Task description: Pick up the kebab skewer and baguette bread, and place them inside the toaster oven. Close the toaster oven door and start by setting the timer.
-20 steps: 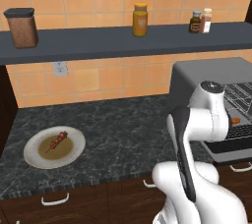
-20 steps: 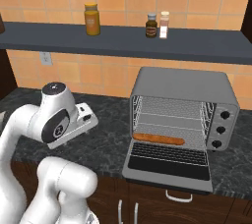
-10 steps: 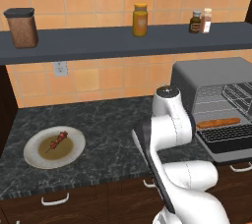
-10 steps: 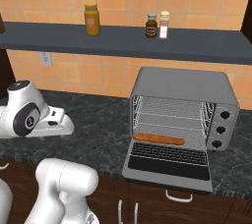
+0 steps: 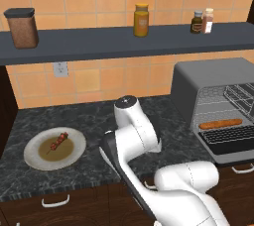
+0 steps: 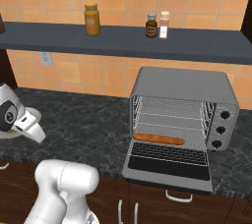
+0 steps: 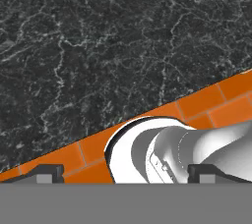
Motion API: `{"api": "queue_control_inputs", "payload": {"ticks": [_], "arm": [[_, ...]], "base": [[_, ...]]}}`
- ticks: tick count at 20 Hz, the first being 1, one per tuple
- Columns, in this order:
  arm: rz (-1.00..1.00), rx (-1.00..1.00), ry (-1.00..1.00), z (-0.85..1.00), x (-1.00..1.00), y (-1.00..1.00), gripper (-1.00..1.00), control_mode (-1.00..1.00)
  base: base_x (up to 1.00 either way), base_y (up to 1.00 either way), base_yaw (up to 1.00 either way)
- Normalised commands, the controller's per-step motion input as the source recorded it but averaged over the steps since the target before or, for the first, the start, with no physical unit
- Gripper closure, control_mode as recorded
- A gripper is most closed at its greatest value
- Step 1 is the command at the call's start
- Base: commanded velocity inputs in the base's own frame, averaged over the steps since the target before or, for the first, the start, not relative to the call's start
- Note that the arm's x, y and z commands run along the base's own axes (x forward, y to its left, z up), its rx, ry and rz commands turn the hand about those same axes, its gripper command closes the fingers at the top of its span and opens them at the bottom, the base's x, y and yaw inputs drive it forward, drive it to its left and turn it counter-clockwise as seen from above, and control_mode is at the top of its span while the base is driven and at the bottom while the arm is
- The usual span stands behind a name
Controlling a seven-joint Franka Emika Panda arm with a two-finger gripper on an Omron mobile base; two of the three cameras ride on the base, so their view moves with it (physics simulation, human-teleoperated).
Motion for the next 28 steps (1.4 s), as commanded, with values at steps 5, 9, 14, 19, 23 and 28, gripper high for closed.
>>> {"api": "queue_control_inputs", "payload": {"ticks": [5,9,14,19,23,28], "arm": [[-0.01,0.03,0.04,0.0,0.87,1.0,-1.0,-1.0],[0.01,0.05,0.07,0.0,0.93,1.0,-1.0,-1.0],[0.02,0.17,0.09,-0.1,0.74,1.0,-1.0,-1.0],[-0.02,0.08,0.08,-0.27,0.53,0.9,-1.0,-1.0],[-0.09,0.0,0.03,-0.37,0.19,0.86,-1.0,-1.0],[-0.17,0.0,0.06,-0.06,0.37,0.5,-1.0,-1.0]], "base": [[0.0,0.0,0.0],[0.0,0.0,0.0],[0.0,0.0,0.0],[0.0,0.0,0.0],[0.0,0.0,0.0],[0.0,0.0,0.0]]}}
